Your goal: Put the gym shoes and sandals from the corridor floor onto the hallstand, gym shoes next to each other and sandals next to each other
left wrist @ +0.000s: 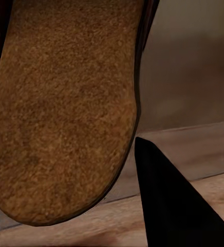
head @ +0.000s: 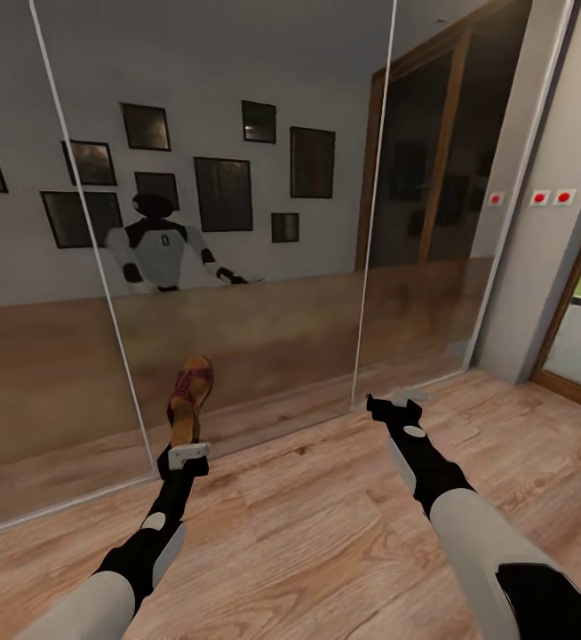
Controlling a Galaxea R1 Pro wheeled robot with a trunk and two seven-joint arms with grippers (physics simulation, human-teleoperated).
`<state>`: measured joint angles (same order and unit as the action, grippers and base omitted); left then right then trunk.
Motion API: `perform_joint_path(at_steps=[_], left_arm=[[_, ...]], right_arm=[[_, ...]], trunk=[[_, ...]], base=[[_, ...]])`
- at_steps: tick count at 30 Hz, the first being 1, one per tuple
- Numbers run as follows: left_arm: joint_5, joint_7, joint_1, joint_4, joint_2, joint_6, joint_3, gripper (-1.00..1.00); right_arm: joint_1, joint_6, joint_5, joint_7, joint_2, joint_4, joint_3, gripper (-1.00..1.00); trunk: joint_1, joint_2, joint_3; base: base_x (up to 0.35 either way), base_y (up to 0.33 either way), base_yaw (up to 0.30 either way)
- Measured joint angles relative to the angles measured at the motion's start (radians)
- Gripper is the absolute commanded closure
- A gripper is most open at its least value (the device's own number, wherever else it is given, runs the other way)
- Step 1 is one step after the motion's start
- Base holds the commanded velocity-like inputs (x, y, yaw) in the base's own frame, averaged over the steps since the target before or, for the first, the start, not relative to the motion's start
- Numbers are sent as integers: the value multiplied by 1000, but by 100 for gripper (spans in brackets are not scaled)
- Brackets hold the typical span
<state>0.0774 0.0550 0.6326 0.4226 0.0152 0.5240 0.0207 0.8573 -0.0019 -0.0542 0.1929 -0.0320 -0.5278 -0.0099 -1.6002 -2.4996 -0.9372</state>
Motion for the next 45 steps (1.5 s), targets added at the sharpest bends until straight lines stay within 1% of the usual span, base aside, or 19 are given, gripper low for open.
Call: perform_joint_path(at_steps=[9,33,45], left_arm=[[0,1,0,0,0,0,0,100],[0,1,0,0,0,0,0,100],[-1,1,0,0,0,0,0,100]], right_arm=[[0,0,0,0,0,0,0,-100],[0,0,0,0,0,0,0,-100],[0,0,0,0,0,0,0,-100]], trunk=[[0,0,0],[0,0,0],[0,0,0]], base=[[-43,-178,290],[-1,-9,290],[0,-205,290]])
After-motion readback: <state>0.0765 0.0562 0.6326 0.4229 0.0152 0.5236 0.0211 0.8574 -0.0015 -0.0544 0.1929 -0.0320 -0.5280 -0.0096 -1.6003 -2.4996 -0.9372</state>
